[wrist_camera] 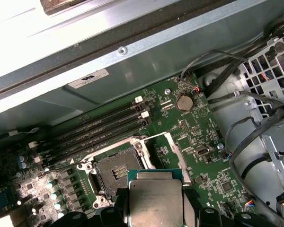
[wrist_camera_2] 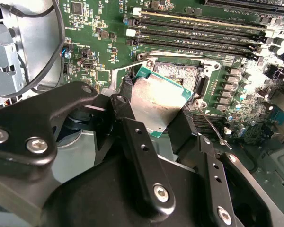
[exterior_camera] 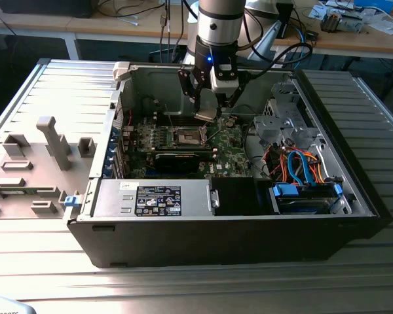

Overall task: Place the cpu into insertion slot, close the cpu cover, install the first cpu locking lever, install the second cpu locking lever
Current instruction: 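Place the cpu into insertion slot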

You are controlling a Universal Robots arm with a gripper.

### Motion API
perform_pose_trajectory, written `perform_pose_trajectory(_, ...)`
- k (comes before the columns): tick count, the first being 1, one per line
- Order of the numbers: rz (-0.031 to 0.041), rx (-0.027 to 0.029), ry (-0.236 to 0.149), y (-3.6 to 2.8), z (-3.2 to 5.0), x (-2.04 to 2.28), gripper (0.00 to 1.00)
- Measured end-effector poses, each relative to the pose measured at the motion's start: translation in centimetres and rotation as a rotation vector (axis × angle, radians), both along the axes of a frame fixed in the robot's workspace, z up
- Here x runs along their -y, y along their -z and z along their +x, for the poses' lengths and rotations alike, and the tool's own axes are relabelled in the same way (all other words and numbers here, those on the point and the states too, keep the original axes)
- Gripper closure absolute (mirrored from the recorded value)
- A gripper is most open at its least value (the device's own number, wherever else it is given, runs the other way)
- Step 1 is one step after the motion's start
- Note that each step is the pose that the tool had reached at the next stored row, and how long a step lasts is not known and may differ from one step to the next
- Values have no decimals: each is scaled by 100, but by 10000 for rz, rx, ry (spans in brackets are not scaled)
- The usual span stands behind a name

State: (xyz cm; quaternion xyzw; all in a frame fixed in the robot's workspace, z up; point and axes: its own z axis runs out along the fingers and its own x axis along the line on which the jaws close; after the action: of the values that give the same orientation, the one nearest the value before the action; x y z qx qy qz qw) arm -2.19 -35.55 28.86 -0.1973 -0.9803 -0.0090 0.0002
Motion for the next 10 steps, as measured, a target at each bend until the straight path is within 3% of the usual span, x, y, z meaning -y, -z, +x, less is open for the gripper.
perform_pose_trajectory(10, -5, 0, 54, 8, 0, 0, 45)
